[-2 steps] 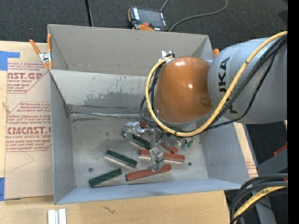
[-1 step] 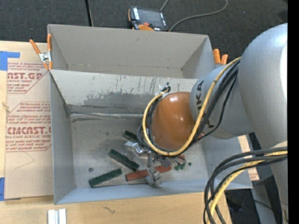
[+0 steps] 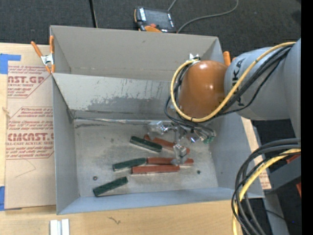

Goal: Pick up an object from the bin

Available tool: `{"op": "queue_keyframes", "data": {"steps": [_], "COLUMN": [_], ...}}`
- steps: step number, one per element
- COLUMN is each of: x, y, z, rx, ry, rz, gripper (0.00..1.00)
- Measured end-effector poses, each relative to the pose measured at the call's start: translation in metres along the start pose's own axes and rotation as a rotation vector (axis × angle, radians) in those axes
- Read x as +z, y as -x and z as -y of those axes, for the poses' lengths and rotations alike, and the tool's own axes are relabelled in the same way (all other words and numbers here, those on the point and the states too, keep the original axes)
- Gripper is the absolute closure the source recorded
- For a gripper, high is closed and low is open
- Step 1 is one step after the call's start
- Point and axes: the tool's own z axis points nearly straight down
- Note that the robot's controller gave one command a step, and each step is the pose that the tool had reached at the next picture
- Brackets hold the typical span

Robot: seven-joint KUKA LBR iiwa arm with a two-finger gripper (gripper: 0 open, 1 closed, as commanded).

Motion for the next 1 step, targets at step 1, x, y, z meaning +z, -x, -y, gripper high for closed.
{"op": "queue_keyframes", "data": {"steps": [1], "x": [0.0254], "y": [-0.0277], "z": [-0.0707], "rx": [0.160], "ry": [0.011], "rz": [-0.009], "gripper": [0.00]}}
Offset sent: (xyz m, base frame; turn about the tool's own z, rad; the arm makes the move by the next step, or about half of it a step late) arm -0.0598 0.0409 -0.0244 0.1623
